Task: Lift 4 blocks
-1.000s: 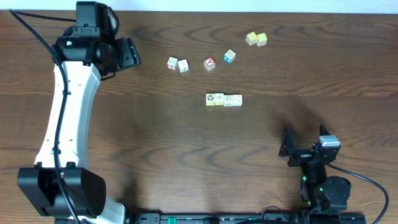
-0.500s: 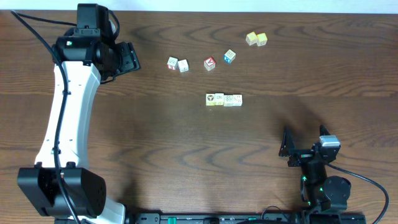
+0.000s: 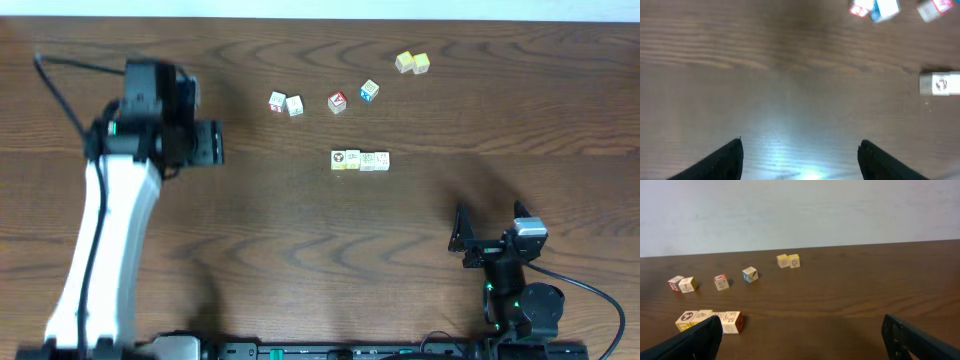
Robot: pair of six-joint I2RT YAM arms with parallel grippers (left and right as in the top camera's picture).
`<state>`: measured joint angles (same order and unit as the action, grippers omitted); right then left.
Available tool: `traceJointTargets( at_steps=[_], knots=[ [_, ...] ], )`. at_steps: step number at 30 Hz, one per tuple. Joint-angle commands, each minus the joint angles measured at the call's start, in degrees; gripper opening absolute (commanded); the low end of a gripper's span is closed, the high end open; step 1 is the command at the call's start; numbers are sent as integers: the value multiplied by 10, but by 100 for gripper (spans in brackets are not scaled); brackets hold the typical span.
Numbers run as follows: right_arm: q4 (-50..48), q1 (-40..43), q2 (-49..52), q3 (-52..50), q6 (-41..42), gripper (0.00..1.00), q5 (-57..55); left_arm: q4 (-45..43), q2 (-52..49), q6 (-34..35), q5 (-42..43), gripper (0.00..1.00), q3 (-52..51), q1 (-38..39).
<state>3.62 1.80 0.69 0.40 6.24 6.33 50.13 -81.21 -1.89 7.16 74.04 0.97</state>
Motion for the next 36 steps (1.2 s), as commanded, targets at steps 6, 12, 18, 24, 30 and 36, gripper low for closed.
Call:
traceJointTargets(
  at_steps=[6, 12, 18, 24, 30, 36],
  knots=[
    [2, -4, -4, -1, -7, 99, -5, -198, 197, -163, 89, 74, -247, 0],
    [2, -4, -4, -1, -7, 99, -5, -315, 384, -163, 89, 74, -391, 0],
    [2, -4, -4, -1, -8, 99, -5, -383, 518, -163, 87, 74, -489, 0],
    [2, -4, -4, -1, -7, 99, -5, -441, 636, -163, 96, 74, -572, -22],
    [2, -4, -4, -1, -8, 99, -5, -456, 713, -163, 134, 74, -624, -57],
    [2, -4, -4, -1, -7, 99, -5, -468, 756, -163, 132, 74, -655, -58]
  ],
)
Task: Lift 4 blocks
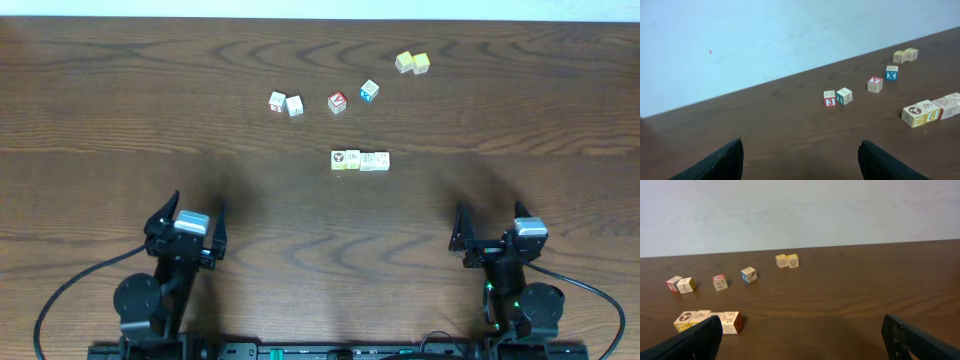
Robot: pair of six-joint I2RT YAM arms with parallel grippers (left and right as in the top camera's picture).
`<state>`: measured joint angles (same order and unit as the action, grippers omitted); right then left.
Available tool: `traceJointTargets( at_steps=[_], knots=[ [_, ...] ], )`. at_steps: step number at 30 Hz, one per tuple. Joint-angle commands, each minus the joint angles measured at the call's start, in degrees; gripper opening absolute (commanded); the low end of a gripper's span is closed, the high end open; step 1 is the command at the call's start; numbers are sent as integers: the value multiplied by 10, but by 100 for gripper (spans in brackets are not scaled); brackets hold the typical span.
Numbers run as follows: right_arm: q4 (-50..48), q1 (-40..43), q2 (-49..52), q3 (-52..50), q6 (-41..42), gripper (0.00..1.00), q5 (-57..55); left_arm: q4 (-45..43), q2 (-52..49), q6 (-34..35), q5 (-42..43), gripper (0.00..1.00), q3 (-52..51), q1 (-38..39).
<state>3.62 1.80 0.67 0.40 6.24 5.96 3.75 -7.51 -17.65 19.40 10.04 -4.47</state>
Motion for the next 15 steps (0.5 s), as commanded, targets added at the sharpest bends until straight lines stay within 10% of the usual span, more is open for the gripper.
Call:
traceJointTargets(
  at_steps=[1, 15],
  knots=[
    [2, -4, -4, -1, -7, 99, -1, -4, 26, -1, 9, 74, -21, -3],
    [2, -4, -4, -1, -7, 99, -1, -72, 74, 183, -109, 74, -98, -3]
  ],
)
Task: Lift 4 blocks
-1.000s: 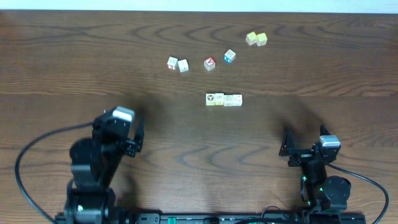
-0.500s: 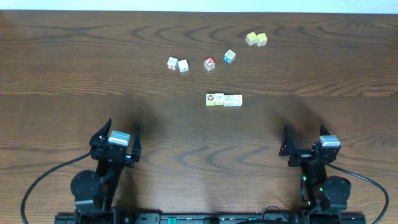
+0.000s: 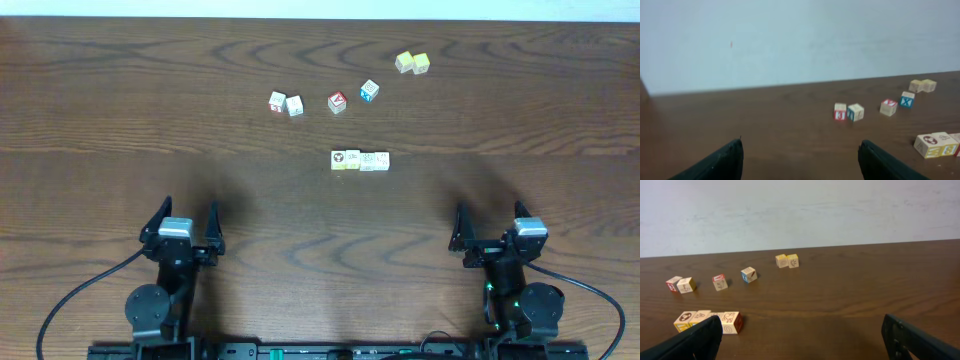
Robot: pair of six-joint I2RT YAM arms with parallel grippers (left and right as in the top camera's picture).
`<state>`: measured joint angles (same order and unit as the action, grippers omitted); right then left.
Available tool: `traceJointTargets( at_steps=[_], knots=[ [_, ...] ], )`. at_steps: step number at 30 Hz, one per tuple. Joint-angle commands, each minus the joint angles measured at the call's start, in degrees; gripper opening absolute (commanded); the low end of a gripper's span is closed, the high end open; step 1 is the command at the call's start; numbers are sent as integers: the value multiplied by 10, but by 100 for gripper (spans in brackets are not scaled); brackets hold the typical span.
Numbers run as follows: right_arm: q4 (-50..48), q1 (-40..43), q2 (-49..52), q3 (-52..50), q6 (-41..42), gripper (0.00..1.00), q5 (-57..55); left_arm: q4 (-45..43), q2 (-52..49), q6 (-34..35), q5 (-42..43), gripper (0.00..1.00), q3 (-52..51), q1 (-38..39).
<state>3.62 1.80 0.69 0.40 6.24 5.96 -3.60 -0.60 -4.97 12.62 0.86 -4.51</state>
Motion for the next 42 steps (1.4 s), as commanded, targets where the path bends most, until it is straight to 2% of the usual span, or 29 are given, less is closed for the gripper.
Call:
traceJointTargets(
  at_steps=[1, 6, 10, 42],
  knots=[
    [2, -4, -4, -1, -7, 99, -1, 3, 5, 67, -51, 74, -7, -3],
    [2, -4, -4, -1, -7, 99, -1, 15, 5, 103, -85, 74, -7, -3],
    [2, -4, -4, -1, -7, 99, -1, 70, 5, 132, -108, 74, -7, -3],
    [2, -4, -4, -1, -8, 99, -1, 76, 4, 126, -112, 74, -6, -3]
  ],
)
